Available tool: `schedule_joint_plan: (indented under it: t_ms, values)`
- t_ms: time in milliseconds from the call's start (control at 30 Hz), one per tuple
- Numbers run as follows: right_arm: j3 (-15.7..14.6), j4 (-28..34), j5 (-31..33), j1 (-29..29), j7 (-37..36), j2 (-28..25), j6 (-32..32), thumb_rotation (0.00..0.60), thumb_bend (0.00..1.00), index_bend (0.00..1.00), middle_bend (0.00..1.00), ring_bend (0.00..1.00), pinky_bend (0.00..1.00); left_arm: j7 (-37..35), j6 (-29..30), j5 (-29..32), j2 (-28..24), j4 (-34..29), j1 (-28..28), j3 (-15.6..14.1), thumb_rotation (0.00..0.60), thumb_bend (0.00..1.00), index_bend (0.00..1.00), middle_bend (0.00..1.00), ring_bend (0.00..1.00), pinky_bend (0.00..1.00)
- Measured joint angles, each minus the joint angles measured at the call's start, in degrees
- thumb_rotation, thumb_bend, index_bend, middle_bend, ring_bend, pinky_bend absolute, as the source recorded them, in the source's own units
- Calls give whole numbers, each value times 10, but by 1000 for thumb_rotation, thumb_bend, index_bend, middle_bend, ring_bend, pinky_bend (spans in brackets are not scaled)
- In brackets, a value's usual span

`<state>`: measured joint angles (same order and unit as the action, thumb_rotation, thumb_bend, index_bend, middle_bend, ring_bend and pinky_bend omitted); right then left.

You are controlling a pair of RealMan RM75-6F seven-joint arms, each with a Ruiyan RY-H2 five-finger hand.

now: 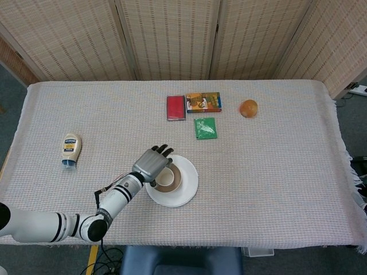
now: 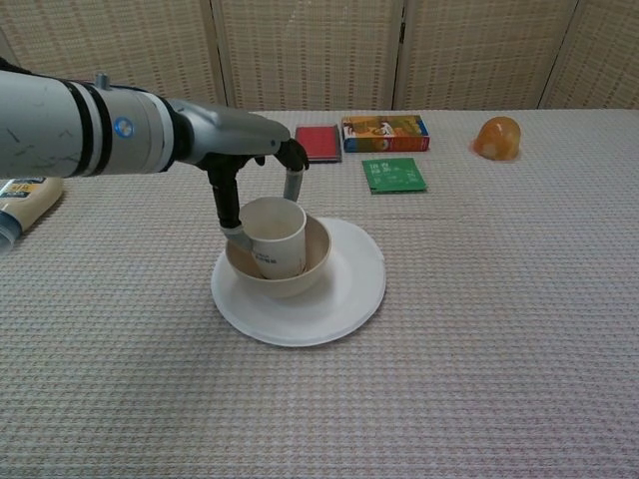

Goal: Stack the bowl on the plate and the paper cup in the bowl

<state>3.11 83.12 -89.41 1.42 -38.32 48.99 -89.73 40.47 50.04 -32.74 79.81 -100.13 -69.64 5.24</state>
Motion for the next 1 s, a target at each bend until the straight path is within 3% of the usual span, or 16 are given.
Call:
schedule_joint_plan:
  t_ms: [233,467,700,1000]
  values:
    - [0,-2,-1,-1,-4,0,-3,600,259,13,25,0,0,-7,-5,-4,13,17,-4,-5,600,152,448,129,0,201]
    - [1,-3,0,-2,-6,0,-4,600,259,17,26,0,0,-18,-4,-16,20,26,-3,-8,600,153,373,129,0,201]
    - [1,-3,0,-3,-5,0,-6,600,259,18,26,0,0,-20,13,-29,20,13,-1,-7,600,153,296,128,0,201]
    - [2,-3,2,-4,-4,1,-6,600,259,18,25,0,0,-14,32,-25,3,-23,1,-5,600,153,283,128,0,200]
